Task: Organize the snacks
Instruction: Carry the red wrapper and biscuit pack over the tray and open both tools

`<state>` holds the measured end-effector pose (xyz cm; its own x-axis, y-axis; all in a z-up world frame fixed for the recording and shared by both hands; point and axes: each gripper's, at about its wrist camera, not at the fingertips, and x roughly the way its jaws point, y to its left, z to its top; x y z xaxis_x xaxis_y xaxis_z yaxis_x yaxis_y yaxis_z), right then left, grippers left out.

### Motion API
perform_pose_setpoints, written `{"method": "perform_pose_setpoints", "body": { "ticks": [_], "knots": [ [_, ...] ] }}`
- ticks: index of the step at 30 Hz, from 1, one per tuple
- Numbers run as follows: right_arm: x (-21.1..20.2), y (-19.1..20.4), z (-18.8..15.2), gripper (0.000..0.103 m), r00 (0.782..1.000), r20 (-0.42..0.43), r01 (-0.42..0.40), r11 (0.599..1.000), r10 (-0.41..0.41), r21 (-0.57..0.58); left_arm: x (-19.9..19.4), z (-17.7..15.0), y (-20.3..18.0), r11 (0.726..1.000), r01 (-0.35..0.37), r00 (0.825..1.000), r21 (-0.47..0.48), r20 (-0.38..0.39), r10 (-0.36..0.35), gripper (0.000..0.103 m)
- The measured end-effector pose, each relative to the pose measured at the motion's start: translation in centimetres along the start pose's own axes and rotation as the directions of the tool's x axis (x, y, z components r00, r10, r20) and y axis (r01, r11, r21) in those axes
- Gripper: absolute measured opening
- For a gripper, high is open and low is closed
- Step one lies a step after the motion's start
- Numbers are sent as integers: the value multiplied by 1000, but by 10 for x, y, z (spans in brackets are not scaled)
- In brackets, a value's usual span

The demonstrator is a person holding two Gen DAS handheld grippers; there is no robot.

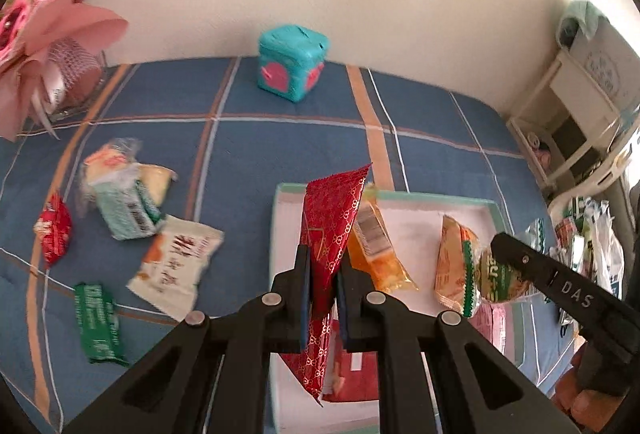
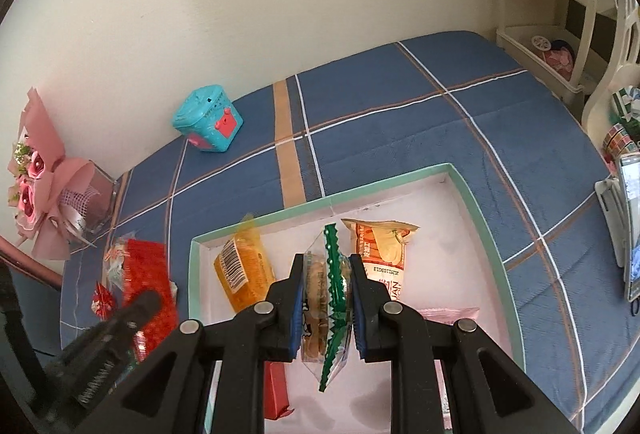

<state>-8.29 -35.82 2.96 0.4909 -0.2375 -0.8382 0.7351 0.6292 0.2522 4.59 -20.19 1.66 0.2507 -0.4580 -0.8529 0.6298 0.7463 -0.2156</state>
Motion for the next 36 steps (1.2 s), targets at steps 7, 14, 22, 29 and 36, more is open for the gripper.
{"method": "perform_pose_setpoints", "body": {
  "ticks": [7,14,22,29,36],
  "knots": [
    [20,12,-6,21,1000,-16,-13,999,12,-42,28,-4,-10,998,-51,998,38,-39,52,11],
    [43,17,-15,21,998,-58,-3,998,0,-61,50,-10,-11,996,-73,994,53,-82,77,11],
    [47,18,-16,23,997,-71,17,997,-22,-71,56,-14,-12,997,-58,995,56,-74,62,15],
    [36,18,-11,28,997,-56,48,996,-52,-71,40,-10,-11,998,-48,997,45,-52,50,36],
    [14,22,-3,28,998,-32,51,995,-55,-91,19,-1,-4,997,-74,997,30,-11,75,45]
  ]
}}
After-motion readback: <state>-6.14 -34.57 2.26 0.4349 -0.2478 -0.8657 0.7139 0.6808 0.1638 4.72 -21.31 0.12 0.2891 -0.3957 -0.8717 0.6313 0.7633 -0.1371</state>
